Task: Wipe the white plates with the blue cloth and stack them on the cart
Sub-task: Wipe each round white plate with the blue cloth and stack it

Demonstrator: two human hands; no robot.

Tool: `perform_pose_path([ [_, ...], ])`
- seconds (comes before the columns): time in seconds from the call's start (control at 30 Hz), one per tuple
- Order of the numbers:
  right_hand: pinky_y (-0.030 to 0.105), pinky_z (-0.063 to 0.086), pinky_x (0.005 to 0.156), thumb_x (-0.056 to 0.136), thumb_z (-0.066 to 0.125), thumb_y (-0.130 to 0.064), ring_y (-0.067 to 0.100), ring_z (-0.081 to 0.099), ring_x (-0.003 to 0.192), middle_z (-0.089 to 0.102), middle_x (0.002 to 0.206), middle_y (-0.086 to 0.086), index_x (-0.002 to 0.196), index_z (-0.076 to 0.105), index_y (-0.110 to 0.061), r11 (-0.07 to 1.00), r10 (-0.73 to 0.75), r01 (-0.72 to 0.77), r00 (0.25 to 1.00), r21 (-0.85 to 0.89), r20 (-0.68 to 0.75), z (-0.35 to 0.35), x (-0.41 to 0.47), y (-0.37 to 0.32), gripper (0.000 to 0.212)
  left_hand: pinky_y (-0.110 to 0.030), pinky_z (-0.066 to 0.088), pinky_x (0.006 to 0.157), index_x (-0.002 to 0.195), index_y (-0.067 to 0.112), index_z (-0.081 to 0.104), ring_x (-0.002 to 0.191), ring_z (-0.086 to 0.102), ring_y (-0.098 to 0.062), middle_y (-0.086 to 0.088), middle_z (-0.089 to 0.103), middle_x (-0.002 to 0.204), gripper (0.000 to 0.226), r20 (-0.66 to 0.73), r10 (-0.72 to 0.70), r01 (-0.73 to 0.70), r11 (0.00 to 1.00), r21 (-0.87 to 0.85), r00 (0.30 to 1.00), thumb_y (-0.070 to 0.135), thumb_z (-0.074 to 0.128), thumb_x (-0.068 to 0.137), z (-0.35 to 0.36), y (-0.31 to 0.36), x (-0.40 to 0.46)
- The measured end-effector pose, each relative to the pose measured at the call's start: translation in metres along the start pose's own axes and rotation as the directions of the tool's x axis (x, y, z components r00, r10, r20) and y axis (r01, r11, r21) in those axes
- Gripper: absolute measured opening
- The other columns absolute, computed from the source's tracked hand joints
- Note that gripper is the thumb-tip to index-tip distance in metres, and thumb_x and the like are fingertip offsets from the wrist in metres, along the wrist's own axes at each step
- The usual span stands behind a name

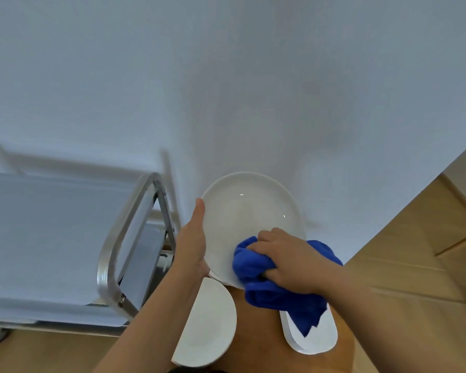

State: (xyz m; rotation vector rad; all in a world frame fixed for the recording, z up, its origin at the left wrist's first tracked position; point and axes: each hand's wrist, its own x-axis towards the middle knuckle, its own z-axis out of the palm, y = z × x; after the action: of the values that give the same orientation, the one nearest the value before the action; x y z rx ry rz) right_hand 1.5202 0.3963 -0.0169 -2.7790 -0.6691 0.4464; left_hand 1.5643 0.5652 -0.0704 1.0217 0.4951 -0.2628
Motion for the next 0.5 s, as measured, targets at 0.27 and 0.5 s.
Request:
perform_pose_path([
  [0.27, 0.038, 0.048, 0.062, 0.071, 0.073, -0.015, 0.032, 0.059, 0.087, 0.061, 0.103, 0.012, 0.111, 0.062, -0.01, 0.89, -0.01, -0.253, 0.82, -0.378, -0.572, -0.028, 0.001, -0.007, 0.042, -0.027, 0.051, 0.05, 0.103, 0.025, 0.061, 0.085, 0.066, -0.023, -0.002, 0.069, 0.09, 0.053, -0.04, 0.113, -0.106, 0.984, 0.144, 0.993, 0.071, 0.05, 0.08, 0.009, 0.013, 0.0],
  [0.5, 0.04, 0.052, 0.065, 0.073, 0.071, -0.02, 0.028, 0.064, 0.081, 0.068, 0.097, 0.009, 0.106, 0.069, -0.009, 0.918, -0.093, -0.206, 0.718, -0.338, -0.69, -0.008, 0.049, -0.028, 0.035, -0.045, 0.052, 0.092, 0.107, 0.019, 0.07, 0.099, 0.068, -0.027, -0.009, 0.074, 0.101, 0.061, 0.109, 0.14, -0.148, 0.986, 0.072, 0.984, 0.067, 0.061, 0.071, 0.025, 0.013, -0.008],
])
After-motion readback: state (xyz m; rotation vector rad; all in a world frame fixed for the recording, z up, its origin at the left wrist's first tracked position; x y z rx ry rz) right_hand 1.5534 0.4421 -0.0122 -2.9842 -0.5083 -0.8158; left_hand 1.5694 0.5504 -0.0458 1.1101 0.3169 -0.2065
